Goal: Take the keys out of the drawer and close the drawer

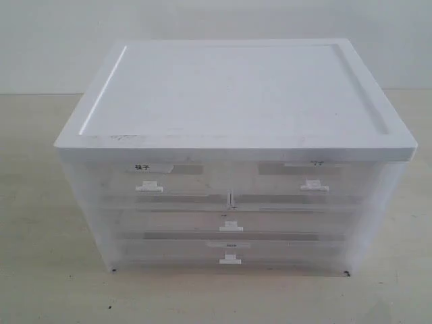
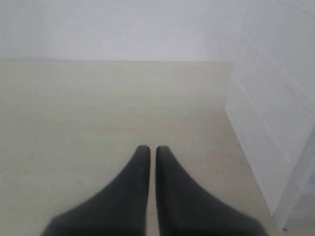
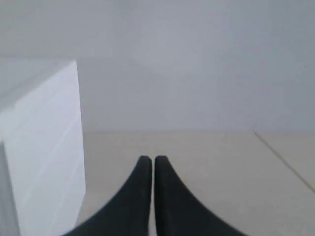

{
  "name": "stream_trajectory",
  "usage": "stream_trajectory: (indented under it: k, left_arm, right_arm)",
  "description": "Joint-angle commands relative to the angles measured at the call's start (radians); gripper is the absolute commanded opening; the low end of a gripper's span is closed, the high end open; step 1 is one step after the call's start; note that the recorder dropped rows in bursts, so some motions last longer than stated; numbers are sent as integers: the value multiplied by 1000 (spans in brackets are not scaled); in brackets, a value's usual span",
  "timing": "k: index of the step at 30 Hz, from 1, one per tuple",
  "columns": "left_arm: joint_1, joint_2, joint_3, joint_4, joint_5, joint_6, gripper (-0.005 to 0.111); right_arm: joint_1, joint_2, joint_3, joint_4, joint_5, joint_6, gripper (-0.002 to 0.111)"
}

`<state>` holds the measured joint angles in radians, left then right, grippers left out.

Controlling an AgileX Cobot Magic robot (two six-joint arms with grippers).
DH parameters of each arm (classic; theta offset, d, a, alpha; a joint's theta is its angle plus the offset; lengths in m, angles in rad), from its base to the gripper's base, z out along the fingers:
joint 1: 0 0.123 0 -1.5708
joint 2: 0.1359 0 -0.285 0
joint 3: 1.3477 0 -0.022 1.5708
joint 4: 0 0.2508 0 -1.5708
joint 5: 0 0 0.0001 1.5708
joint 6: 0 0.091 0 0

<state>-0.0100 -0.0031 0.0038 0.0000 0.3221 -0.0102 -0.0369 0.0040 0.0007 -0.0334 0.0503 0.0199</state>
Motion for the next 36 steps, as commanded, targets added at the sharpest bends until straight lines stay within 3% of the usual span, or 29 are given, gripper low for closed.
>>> stream_trajectory:
  k: [1,5,10,13,16,20,25,27,31,36]
  left_arm:
    - [0,3,-4,24,-12,3,5]
    - [0,3,-4,88,-58,87,5]
    - [0,3,-4,-45,-354,33,5]
    - [0,3,-4,-47,-528,27,5]
    - [0,3,-4,-55,-684,-212,5]
    - [0,3,-4,0,-727,-642,5]
    - [0,3,-4,364,-786,-937,5]
    - [0,43,-35,465,-851,-966,5]
    - [0,217,-139,750,-1046,-988,5]
    - [0,529,-251,1124,-1214,-1160,5]
  right_arm:
    - [-1,-4,-1,-4,-226,2,0]
    - [-1,-4,-1,-4,-331,8,0]
    - [-1,-4,-1,-4,-396,19,0]
    - [-1,-4,-1,-4,-442,132,0]
    - [-1,-4,-1,-4,-449,396,0]
    - [-1,-4,-1,-19,-449,470,0]
    - [-1,-4,-1,-126,-447,572,0]
    - [-1,-4,-1,-223,-449,659,0]
    - [-1,5,-6,-487,-449,868,0]
    - [-1,107,-30,-691,-498,998,0]
